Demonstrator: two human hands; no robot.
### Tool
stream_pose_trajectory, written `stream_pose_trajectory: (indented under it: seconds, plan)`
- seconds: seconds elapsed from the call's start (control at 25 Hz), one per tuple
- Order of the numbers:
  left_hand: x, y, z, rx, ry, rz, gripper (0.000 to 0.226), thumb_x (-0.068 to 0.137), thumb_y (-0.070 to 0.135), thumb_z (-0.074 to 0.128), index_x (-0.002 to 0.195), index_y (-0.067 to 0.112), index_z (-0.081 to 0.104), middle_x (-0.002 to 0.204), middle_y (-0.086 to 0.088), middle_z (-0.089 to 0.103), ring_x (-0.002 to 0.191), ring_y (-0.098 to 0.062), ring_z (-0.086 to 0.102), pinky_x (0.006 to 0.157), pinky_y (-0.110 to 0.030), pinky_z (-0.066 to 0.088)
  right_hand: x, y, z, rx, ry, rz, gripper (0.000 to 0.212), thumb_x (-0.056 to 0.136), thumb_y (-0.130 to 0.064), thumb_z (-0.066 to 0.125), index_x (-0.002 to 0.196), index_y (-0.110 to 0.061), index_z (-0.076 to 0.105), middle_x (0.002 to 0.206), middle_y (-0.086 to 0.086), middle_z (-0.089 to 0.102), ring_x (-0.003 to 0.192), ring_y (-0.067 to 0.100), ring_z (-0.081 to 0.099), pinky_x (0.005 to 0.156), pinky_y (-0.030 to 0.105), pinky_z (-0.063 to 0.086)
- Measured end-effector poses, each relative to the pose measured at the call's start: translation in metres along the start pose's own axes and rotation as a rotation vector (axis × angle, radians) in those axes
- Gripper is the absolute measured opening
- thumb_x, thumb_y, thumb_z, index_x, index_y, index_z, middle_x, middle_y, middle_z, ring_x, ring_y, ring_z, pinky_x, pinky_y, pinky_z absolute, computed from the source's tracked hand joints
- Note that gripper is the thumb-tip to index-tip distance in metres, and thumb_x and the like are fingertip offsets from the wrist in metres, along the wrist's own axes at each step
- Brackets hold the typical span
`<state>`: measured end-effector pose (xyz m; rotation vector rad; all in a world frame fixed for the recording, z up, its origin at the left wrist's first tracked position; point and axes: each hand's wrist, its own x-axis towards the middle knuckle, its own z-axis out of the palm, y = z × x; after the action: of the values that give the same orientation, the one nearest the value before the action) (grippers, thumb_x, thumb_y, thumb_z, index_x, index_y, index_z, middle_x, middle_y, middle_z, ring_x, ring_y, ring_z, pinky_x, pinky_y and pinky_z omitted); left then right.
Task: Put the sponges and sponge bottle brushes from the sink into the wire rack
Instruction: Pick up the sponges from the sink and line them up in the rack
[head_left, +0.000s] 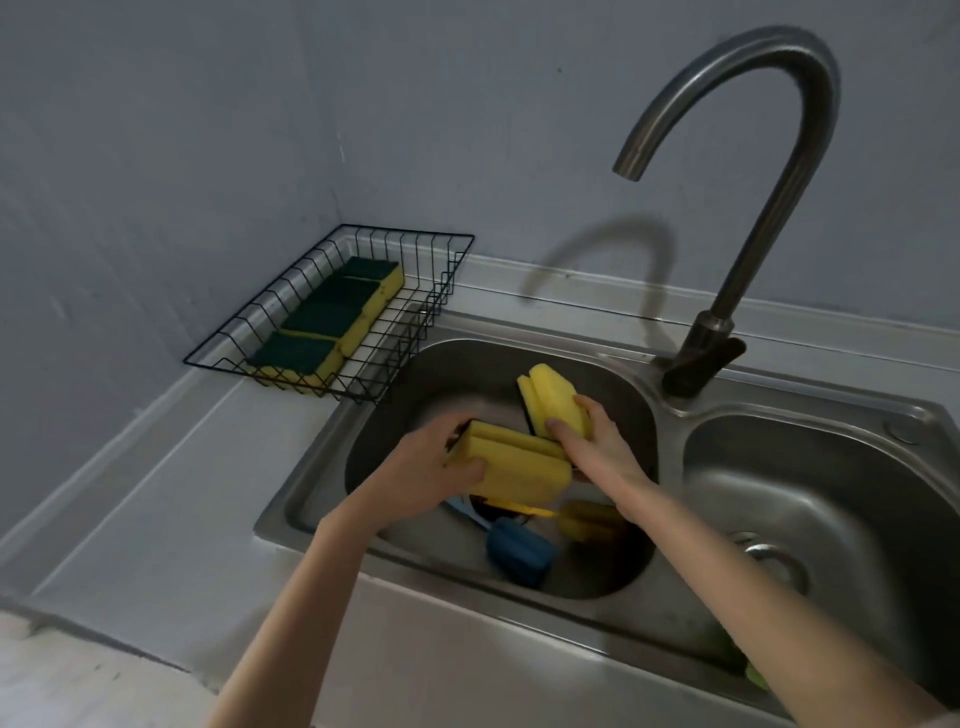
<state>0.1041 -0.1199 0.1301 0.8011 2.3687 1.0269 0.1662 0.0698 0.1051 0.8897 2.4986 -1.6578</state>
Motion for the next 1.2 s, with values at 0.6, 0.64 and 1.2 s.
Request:
stream_pose_trajectory:
  seconds: [0.6, 0.64, 1.2]
  plan:
    - [0.003, -0.061, -0.123, -0.146, 0.196, 0.124, 0.037, 0.085, 0.023, 0.056, 0.120, 0.021, 0.043, 0.111, 0.007, 0.048, 0.107, -0.013, 0.048, 0.083, -0.023, 0.045, 0.045, -0.096, 0.082, 0.223, 0.191, -0.125, 0.052, 0.090, -0.033, 0.047, 0.139, -0.024, 0.031, 0.140, 0.011, 0.041, 0.119, 0.028, 0.048, 0.101, 0.040, 0.042]
    - [0.006, -0.065, -0.132, -0.149, 0.211, 0.131, 0.038, 0.084, 0.023, 0.057, 0.120, 0.021, 0.044, 0.114, 0.005, 0.049, 0.109, -0.014, 0.048, 0.085, -0.025, 0.046, 0.049, -0.103, 0.086, 0.226, 0.207, -0.136, 0.051, 0.091, -0.033, 0.046, 0.139, -0.023, 0.032, 0.139, 0.011, 0.041, 0.119, 0.026, 0.047, 0.100, 0.034, 0.041]
    - [0.064, -0.108, -0.215, -0.222, 0.317, 0.140, 0.042, 0.084, 0.018, 0.057, 0.124, 0.017, 0.043, 0.113, 0.005, 0.049, 0.106, -0.010, 0.048, 0.064, -0.009, 0.044, 0.127, -0.187, 0.115, -0.111, 0.190, -0.170, 0.062, 0.083, -0.025, 0.059, 0.139, -0.028, 0.030, 0.134, 0.019, 0.029, 0.114, 0.032, 0.042, 0.105, 0.035, 0.035]
